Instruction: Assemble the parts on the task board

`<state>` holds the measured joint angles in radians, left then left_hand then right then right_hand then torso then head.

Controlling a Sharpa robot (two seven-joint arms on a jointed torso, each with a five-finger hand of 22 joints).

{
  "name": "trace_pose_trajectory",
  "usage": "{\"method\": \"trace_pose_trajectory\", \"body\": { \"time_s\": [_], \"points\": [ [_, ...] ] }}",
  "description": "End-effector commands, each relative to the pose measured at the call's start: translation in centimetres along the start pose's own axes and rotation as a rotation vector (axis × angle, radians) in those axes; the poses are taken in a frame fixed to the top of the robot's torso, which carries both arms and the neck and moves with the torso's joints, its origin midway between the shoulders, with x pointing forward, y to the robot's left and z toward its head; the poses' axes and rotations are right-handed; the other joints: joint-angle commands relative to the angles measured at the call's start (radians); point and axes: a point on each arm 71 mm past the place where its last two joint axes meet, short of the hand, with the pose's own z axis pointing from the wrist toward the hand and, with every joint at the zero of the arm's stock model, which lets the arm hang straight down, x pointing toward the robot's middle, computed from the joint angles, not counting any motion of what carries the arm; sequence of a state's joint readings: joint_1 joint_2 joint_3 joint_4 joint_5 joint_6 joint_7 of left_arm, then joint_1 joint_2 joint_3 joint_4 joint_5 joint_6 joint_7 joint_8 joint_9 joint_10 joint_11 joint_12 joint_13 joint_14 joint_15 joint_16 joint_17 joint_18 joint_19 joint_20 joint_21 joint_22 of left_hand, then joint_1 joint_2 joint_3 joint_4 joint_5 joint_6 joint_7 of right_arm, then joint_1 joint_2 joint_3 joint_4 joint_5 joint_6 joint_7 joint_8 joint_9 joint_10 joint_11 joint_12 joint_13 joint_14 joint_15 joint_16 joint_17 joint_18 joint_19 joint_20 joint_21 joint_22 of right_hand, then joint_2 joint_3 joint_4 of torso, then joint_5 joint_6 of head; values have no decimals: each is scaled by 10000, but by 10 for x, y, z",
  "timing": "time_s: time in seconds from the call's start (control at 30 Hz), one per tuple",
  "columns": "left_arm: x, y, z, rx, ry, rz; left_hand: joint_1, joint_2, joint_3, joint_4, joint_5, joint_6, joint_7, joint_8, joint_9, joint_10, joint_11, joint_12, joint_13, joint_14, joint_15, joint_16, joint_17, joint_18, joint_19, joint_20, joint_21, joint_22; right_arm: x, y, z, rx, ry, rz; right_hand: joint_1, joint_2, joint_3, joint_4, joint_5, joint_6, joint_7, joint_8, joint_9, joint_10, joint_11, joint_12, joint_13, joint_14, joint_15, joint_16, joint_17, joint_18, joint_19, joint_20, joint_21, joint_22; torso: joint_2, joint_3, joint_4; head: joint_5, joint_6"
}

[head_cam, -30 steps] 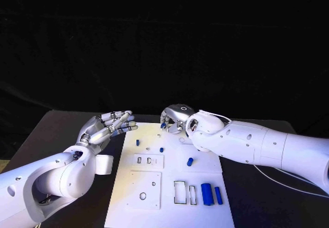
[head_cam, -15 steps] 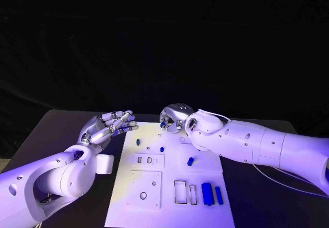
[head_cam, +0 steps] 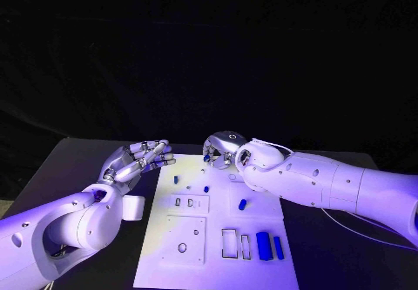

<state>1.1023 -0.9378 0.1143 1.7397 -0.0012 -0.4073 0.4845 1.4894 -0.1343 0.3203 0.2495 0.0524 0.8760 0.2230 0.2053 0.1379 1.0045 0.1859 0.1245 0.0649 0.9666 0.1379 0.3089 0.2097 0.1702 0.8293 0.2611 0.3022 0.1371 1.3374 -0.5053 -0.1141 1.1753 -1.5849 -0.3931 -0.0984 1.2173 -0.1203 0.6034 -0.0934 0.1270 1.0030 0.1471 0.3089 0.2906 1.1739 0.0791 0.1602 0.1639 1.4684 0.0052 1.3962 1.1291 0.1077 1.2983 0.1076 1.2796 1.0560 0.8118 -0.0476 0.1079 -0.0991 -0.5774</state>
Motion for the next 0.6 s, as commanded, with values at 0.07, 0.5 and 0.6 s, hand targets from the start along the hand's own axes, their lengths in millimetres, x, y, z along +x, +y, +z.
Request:
{"method": "trace_pose_trajectory", "body": {
  "time_s": [0.07,0.5,0.6],
  "points": [
    [2,-1,1,59,199,-81,-52,-11,59,-27,1,-62,238,-54,-13,-23,29,-54,-7,51,40,-57,16,134,92,5,32,-17,7,-2,-2,117,411,-114,-84,12,35,37,-58,63,-7,32,16,-20,15,15,-5,253,-30,38,-9,-73,-48,-6,-9,14,4,0,16,-7,-20],
    [2,-1,1,44,199,-82,-51,-11,62,-30,2,-61,238,-55,-13,-22,30,-57,-6,52,41,-58,18,133,93,5,32,-18,6,-1,-2,136,295,-116,-120,-32,33,63,-68,23,2,21,33,-59,27,-1,-14,241,-21,35,-30,-57,-105,2,-54,-59,11,-9,27,-17,-2],
    [2,-1,1,42,199,-82,-48,-9,67,-37,4,-61,237,-58,-14,-21,29,-64,-5,53,41,-60,22,133,94,5,32,-20,6,-2,-3,153,280,-135,-127,-40,37,70,-69,8,6,16,37,-76,32,-8,-18,245,-17,49,3,-62,-94,4,-39,-30,15,-12,28,-18,-6]
  ]
}}
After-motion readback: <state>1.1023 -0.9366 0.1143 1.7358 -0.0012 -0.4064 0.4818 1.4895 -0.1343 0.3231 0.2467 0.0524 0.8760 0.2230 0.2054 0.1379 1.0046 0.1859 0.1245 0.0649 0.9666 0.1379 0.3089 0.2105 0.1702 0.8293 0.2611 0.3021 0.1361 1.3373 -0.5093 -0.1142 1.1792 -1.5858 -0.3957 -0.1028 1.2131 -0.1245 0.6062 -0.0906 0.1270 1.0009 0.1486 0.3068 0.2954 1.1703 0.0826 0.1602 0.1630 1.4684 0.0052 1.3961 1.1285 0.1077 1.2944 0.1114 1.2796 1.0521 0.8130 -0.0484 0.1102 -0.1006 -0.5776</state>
